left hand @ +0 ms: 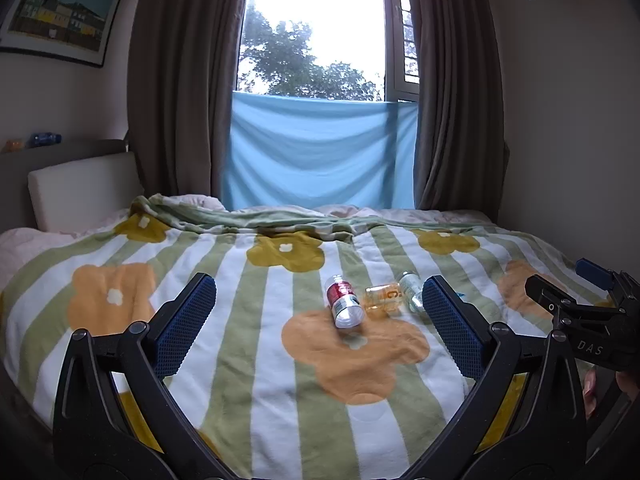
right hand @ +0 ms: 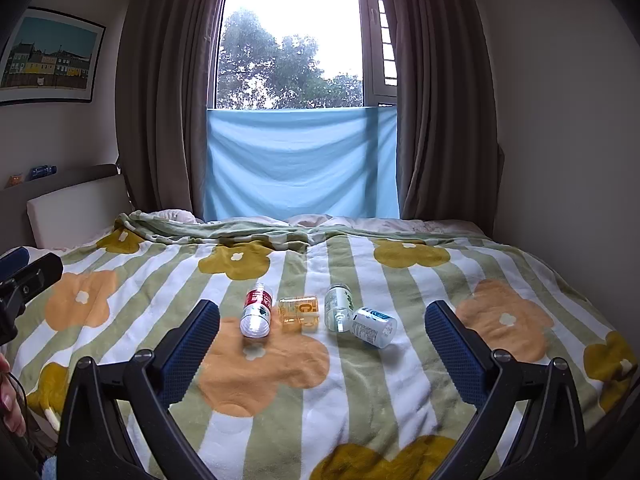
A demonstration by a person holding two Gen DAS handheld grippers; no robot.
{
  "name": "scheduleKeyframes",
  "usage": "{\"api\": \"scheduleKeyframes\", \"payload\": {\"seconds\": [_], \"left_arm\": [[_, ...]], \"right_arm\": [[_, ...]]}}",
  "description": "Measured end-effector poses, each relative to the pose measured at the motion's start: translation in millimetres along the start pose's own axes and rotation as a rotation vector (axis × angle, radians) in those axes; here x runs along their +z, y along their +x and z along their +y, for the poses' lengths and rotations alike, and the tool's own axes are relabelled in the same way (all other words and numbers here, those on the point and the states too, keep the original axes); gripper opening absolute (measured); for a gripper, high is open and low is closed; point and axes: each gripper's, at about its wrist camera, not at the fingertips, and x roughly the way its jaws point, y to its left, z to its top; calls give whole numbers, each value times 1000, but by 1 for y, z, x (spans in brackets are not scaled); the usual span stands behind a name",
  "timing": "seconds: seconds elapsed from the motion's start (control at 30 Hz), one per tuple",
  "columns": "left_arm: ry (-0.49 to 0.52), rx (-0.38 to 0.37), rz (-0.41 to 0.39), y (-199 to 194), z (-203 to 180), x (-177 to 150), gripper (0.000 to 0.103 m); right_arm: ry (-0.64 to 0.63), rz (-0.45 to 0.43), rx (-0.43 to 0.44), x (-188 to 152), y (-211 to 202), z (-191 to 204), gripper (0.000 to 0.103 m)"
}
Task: Flip cup upside down
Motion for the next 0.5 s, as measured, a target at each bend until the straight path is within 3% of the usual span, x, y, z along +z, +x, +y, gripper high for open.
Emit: {"api": "scheduleKeyframes", "payload": {"seconds": [0.5], "left_arm": [[-6, -3, -16, -5, 0, 3, 103]], "right_arm": [[1, -12, -8, 7, -7, -3, 103]]}}
